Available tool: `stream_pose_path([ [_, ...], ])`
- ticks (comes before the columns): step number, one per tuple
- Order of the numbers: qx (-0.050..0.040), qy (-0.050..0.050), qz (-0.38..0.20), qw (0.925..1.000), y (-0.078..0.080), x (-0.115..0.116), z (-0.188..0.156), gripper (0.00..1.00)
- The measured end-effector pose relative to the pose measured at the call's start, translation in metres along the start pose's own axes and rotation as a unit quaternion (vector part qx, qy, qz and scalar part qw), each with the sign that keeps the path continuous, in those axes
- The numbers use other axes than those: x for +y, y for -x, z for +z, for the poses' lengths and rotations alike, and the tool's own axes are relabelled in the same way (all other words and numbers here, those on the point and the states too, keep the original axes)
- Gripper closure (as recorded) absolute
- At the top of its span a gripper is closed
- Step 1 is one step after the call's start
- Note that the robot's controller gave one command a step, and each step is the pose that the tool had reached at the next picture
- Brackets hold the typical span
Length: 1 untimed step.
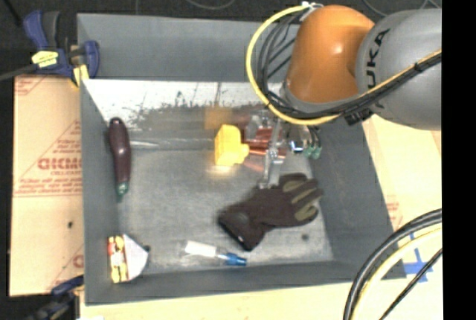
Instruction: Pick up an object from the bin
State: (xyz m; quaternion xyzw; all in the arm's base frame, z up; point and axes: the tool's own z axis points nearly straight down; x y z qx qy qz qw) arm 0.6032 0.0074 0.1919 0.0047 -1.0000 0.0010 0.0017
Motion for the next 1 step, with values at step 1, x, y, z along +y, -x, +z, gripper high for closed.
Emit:
stream_pose_path([
  [1, -0.0036, 0.000, 0.000, 1.0000, 0.0010, 0.0001, -0.0049, 0.00],
])
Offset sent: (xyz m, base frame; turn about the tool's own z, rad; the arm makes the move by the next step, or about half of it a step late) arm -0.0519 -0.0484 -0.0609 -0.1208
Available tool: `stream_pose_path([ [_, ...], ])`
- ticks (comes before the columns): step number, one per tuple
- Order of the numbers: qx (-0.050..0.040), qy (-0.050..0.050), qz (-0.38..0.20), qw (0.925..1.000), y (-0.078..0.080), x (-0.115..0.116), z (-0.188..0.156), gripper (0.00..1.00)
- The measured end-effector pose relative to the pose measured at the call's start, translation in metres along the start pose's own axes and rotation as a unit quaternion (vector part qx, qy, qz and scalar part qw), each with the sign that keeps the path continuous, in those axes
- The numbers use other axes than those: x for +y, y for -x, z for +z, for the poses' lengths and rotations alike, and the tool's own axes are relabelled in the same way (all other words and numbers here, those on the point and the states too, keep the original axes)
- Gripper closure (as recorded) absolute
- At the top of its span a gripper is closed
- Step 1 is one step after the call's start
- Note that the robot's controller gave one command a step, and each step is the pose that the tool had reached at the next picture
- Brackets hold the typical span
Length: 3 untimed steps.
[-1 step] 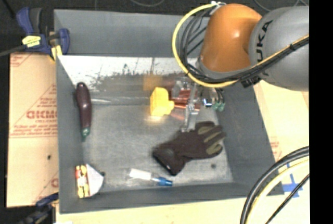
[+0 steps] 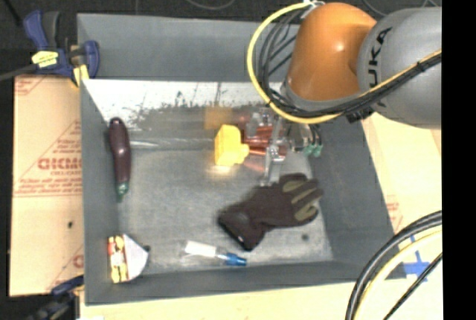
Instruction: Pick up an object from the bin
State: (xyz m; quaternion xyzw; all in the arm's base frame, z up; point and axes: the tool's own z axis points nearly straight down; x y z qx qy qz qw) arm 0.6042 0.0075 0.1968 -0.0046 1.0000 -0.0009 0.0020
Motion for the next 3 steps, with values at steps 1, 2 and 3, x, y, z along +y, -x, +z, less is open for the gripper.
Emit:
stream_pose_path([
  [1, -0.0020, 0.000, -0.025, 0.9997, -0.021, -0.018, 0.026, 0.00],
  [2, -0.0020, 0.000, -0.005, 1.0000, -0.037, -0.032, 0.076, 0.00],
  [3, -0.0031, 0.000, -0.121, 0.9927, -0.032, -0.060, 0.125, 1.00],
])
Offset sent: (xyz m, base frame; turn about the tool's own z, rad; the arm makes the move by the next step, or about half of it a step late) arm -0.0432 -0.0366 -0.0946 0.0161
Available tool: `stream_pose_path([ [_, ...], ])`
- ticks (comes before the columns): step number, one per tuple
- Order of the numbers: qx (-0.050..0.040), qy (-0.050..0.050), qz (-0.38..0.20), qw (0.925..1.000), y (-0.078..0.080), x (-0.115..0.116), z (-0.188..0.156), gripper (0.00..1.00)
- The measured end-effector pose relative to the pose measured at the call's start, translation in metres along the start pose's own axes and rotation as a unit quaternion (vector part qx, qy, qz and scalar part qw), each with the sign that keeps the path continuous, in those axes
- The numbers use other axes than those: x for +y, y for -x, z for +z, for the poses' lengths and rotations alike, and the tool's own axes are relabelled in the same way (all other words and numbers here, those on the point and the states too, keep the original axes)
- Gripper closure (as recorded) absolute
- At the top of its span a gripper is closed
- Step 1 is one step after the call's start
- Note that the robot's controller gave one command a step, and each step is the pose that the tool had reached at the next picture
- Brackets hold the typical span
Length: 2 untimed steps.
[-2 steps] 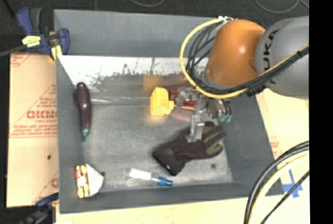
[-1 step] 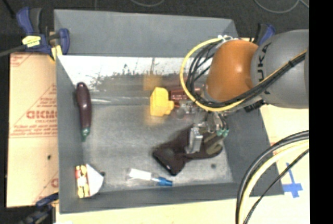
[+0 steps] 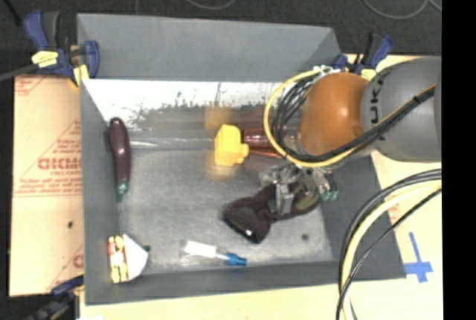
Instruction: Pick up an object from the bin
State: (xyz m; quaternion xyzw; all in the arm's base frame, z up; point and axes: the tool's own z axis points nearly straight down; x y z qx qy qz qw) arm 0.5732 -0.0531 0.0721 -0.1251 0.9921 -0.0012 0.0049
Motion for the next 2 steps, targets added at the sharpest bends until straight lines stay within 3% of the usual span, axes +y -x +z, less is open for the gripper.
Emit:
stream_pose_path([
  [1, 0.0000, 0.000, 0.000, 1.0000, 0.000, 0.000, 0.000, 1.00],
  [2, -0.0052, -0.002, 0.017, 0.9998, 0.017, -0.001, -0.198, 1.00],
])
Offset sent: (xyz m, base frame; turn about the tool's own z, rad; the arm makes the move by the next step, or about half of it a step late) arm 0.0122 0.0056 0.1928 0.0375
